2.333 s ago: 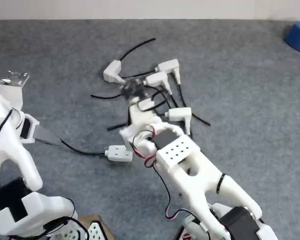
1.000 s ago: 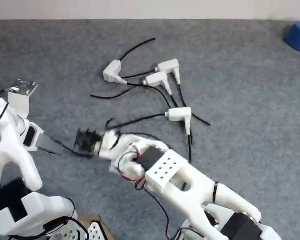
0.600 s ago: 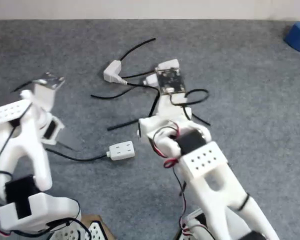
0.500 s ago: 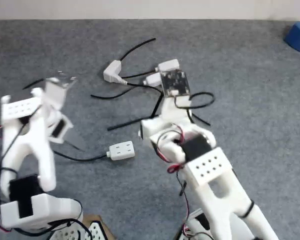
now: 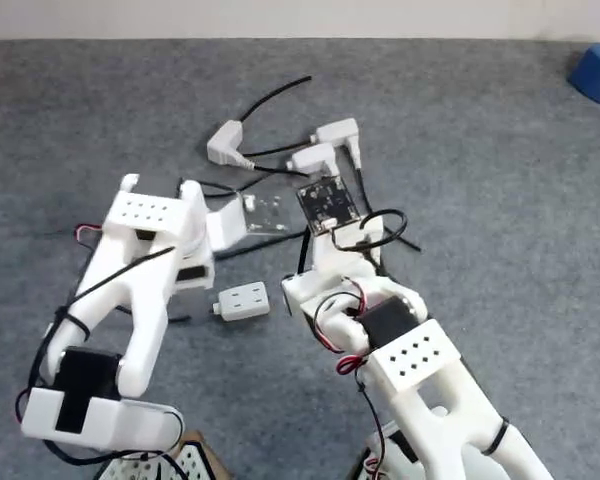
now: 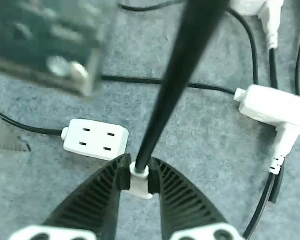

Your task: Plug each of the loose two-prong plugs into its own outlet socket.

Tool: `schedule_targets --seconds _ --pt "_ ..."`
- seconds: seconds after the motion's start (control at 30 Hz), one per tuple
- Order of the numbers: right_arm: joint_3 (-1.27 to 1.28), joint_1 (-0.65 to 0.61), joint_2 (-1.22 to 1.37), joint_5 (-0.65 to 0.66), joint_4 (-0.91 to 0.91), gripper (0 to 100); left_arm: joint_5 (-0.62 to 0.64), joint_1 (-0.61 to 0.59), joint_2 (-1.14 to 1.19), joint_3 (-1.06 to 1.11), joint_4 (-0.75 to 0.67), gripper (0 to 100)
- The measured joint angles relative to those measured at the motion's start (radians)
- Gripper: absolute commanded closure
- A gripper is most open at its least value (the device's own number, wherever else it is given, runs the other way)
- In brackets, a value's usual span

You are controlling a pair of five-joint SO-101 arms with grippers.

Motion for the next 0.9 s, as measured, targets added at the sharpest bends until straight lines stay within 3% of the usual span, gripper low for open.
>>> schedule_targets --seconds 0.37,0.67,0.73,0.83,0.9 --pt "0.0 0.0 -0.002 0.026 -0.002 99.2 0.031 0.124 0.0 0.167 -0.321 66" --pt "0.002 0.0 0.0 0.026 -0.002 99.2 0.038 0.181 0.003 0.264 -0.456 66" --pt "0.003 -0.002 0.0 0.026 -0.002 99.2 0.038 0.193 0.002 0.293 -0.473 70" --pt "0.006 -0.002 0.0 0.026 -0.002 99.2 0.06 0.212 0.0 0.311 -0.477 84" --pt "0.015 -0.002 0.0 0.026 -0.002 99.2 0.086 0.227 0.0 0.315 -0.471 85"
